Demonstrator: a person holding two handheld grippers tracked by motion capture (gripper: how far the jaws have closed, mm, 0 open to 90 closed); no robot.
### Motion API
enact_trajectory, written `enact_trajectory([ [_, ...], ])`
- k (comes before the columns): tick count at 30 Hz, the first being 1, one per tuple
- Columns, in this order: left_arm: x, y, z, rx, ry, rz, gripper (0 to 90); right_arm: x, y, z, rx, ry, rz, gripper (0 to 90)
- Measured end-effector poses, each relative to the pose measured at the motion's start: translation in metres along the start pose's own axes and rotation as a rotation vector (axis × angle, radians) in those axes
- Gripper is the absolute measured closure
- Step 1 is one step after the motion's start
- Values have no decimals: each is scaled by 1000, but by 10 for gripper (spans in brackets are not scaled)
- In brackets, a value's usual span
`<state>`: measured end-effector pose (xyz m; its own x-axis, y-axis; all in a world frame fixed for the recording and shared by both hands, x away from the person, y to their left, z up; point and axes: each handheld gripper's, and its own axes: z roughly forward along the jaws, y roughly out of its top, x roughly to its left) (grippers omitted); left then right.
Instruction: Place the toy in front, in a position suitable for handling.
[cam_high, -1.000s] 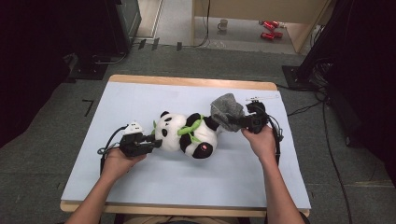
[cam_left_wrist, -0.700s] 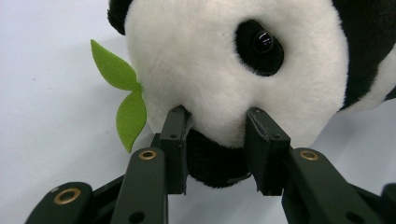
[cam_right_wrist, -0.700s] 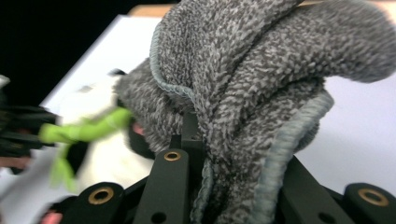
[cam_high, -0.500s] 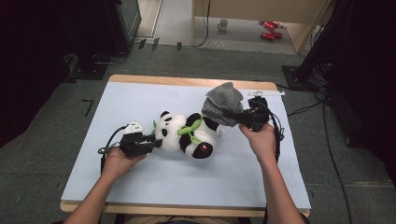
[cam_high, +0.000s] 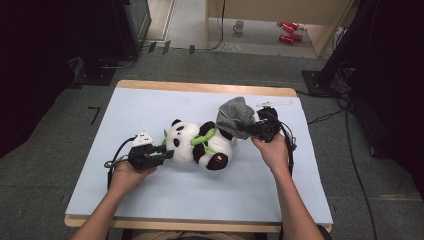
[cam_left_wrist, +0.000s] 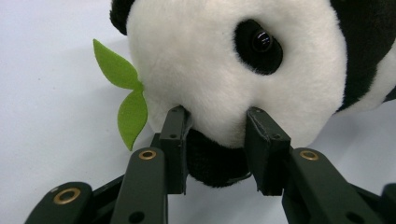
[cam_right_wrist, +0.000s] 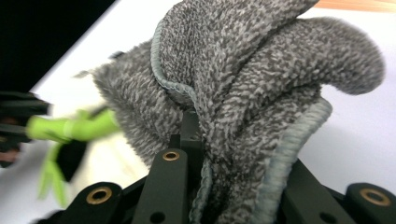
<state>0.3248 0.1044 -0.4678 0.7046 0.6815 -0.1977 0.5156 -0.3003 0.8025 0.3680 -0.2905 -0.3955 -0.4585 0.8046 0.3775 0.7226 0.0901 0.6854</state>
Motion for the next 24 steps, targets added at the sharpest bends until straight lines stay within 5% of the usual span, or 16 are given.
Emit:
enact_trajectory([
  [4, -4, 4, -2, 5, 3, 11, 634, -9, -3, -2, 14, -36, 14, 783],
  [10, -16, 13, -6, 20, -66, -19, 642, -17, -6, -17, -7, -85, 27, 784],
  [14, -26, 17, -10, 28, -88, -9, 648, -8, -1, -40, -80, -35, 36, 784],
  [17, -29, 16, -11, 44, -75, 9, 648, 12, 3, -52, -114, 32, 5, 784],
  [24, -22, 13, -5, 81, -52, -15, 647, 46, -4, -39, -68, 146, -45, 783],
])
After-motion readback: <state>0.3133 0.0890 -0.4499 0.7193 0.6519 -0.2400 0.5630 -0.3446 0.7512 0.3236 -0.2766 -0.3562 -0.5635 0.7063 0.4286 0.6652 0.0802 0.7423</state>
